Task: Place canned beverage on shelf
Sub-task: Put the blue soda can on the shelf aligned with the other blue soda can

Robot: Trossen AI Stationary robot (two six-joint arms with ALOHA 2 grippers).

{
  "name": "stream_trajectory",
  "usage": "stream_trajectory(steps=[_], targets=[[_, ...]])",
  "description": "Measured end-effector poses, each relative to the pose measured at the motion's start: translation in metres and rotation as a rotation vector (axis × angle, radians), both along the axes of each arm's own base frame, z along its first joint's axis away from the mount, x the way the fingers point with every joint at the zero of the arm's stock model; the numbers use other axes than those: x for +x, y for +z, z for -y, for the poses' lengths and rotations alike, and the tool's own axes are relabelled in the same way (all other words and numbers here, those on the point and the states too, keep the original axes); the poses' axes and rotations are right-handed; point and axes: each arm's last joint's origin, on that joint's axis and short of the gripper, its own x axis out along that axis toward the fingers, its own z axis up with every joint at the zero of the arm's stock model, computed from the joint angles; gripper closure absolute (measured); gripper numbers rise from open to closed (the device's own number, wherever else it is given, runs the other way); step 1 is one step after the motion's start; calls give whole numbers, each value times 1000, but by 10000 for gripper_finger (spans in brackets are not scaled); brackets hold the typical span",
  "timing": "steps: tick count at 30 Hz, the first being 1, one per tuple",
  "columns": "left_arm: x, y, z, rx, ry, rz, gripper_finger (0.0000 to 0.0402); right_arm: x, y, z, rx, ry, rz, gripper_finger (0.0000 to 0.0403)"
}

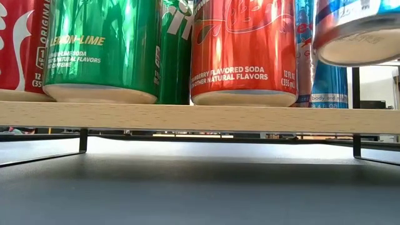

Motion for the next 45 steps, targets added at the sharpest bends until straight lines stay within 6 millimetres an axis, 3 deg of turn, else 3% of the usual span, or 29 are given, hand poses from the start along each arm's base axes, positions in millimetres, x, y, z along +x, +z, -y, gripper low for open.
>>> stream_trajectory(steps=[8, 13, 18, 34, 45], targets=[[-3, 0, 6, 15, 9, 17, 90, -2, -3, 4, -27, -3, -43, 207], [-3, 1, 6, 24, 18, 21, 90, 6, -22, -3, -51, 10, -99, 207], [-3, 1, 5, 37, 30, 24, 90, 11, -30, -6, -68, 27, -117, 207], [-3, 1, 4, 55, 59, 37, 90, 16, -29, 3, -91, 13, -114, 202], [-3, 1, 4, 54, 59, 37, 90, 18, -29, 6, -90, 6, -120, 167]])
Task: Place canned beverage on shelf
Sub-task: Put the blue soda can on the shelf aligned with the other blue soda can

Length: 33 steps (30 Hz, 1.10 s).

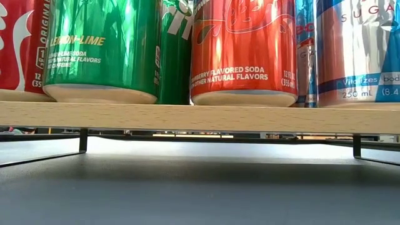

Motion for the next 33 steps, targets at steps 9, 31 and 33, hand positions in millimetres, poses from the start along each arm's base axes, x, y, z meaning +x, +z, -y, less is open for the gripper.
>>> stream_trajectory(steps=[9, 31, 33], targets=[[0, 0, 0, 0, 0, 0, 90, 0, 0, -1, 18, 8, -12, 164], [0, 0, 0, 2, -2, -1, 90, -1, 0, -1, 33, -18, -25, 119], [0, 0, 0, 2, -2, -1, 90, -3, -1, 0, 30, -27, -47, 119]])
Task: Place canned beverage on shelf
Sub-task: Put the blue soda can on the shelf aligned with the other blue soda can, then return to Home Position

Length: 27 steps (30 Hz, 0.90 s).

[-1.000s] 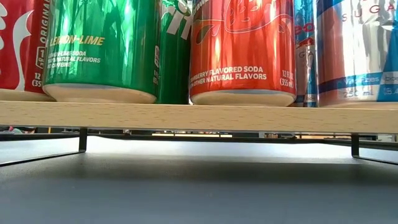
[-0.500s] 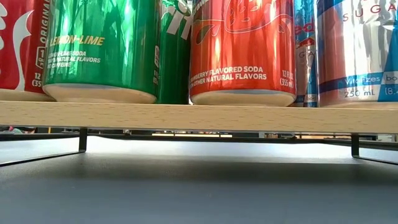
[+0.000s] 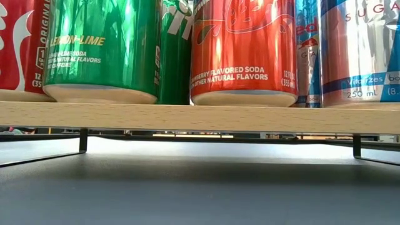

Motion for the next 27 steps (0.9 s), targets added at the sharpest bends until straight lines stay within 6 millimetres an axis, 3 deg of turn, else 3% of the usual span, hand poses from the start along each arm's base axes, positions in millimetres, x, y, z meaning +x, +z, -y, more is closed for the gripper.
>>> stream_trajectory(steps=[8, 12, 19, 27], targets=[[0, 0, 0, -1, 1, 0, 90, -10, -2, -2, -17, -14, -65, 119], [1, 1, 1, -28, 4, 14, 90, -21, 9, -5, 9, -16, -56, 119], [7, 14, 17, -96, -154, 151, 90, -53, 64, 9, 93, -25, 123, 119], [-1, 52, 43, -41, -381, 460, 90, -90, 148, 52, 308, -20, 512, 119]])
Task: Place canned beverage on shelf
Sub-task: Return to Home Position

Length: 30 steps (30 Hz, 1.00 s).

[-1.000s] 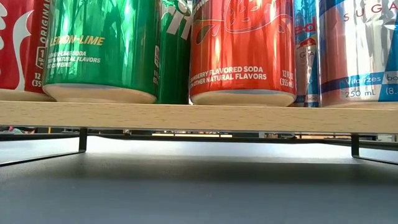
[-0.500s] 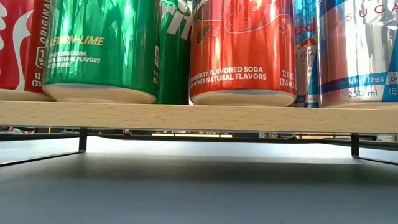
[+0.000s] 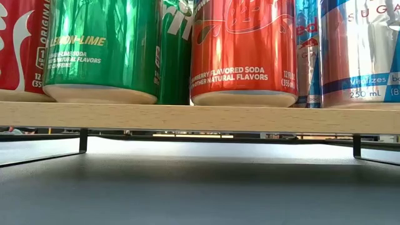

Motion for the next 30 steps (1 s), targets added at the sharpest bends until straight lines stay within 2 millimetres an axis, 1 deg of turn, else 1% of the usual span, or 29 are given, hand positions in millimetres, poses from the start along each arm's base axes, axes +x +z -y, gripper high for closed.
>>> stream_trajectory(steps=[2, 4, 7, 10, 13, 15, 17, 19, 21, 24, 28, 30], targets=[[-7, 9, 4, 1, -51, 67, 90, -14, 20, 11, 15, 52, 109, 119], [-14, 15, 4, 5, -91, 114, 90, -29, 35, 26, -53, 130, 200, 119], [-26, 22, -1, 21, -106, 149, 90, -51, 53, 48, -29, 123, 280, 119], [-36, 23, -5, 45, -125, 135, 90, -70, 61, 65, -100, 175, 332, 119], [-37, 21, -2, 144, -231, 143, 90, -82, 75, 78, -142, 179, 457, 119], [-40, 21, -2, 163, -275, 146, 90, -93, 83, 92, -153, 169, 525, 119], [-46, 25, -12, 164, -261, 156, 90, -107, 90, 107, -151, 151, 572, 119], [-56, 33, -25, 151, -229, 208, 90, -120, 94, 121, -130, 122, 610, 119], [-68, 39, -36, 136, -237, 244, 90, -130, 94, 131, -123, 100, 640, 119], [-82, 43, -46, 124, -265, 267, 90, -140, 88, 139, -107, 88, 675, 119], [-93, 33, -55, 134, -245, 242, 90, -147, 67, 144, -72, 74, 696, 119], [-94, 24, -57, 130, -230, 233, 90, -150, 51, 146, -56, 65, 721, 119]])
